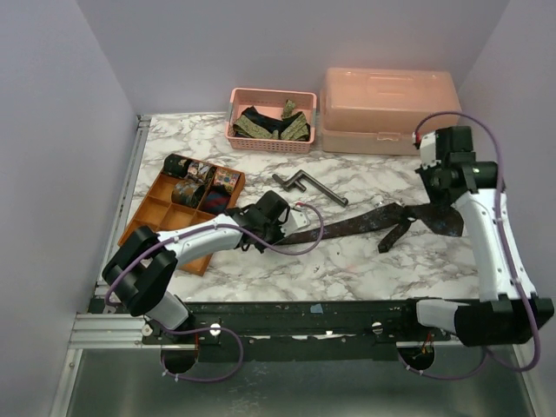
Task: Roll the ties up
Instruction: Place the tie at the center of the board, then flatten out the tie at the center of the board.
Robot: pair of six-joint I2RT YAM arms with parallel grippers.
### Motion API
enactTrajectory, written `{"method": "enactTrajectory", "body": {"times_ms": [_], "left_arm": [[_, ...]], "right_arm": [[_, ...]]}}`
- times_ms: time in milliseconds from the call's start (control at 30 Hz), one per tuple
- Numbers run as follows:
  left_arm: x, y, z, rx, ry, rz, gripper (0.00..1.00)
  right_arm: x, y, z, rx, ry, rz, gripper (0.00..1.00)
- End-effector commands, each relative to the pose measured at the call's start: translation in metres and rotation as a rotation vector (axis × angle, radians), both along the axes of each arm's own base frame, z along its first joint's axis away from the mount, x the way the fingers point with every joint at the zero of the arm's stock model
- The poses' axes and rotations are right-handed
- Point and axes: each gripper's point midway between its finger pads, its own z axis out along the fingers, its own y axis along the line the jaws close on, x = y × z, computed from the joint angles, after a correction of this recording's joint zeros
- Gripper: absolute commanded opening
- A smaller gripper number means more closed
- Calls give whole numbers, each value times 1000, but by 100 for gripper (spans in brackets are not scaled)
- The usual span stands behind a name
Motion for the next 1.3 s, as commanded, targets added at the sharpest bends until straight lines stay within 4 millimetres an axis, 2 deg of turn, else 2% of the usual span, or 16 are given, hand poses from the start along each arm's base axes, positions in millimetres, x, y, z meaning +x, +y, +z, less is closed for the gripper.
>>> {"method": "enactTrajectory", "body": {"times_ms": [0,133,200,267,333,367,433,500,567,700,833,967,1100,1133,1200,1267], "left_arm": [[-3,16,-3,62,-25,-99,15],[3,37,-6,97,-45,-97,14],[9,50,-5,127,-72,-85,13],[10,57,-1,135,-79,-97,12],[6,60,7,136,-83,-126,12],[3,58,14,119,-79,-156,12],[-6,60,27,93,-75,-200,12],[-11,66,35,75,-80,-228,12],[-13,73,35,88,-93,-242,10],[-10,85,25,133,-74,-251,4],[2,103,23,162,-74,-232,4],[12,107,20,169,-88,-233,5],[27,97,13,162,-68,-215,5],[29,95,11,159,-54,-207,5],[37,87,9,144,-30,-180,9],[45,81,10,127,-21,-158,17]], "right_arm": [[0,-3,-70,4,215,0,0],[8,-40,-100,1,247,-40,0],[11,-52,-113,29,294,-44,0],[8,-50,-122,102,371,-36,0],[1,-36,-119,196,459,3,0],[-3,-24,-112,258,483,30,0],[-12,-16,-95,292,507,61,0],[-24,-18,-87,262,520,70,0],[-33,-28,-96,210,532,53,0],[-40,-59,-139,162,569,-49,0],[-37,-93,-176,186,620,-140,0],[-28,-100,-206,221,651,-173,0],[-8,-106,-229,240,627,-220,1],[0,-108,-232,246,619,-234,7],[11,-110,-233,269,617,-244,28],[21,-113,-228,272,600,-251,38]]}}
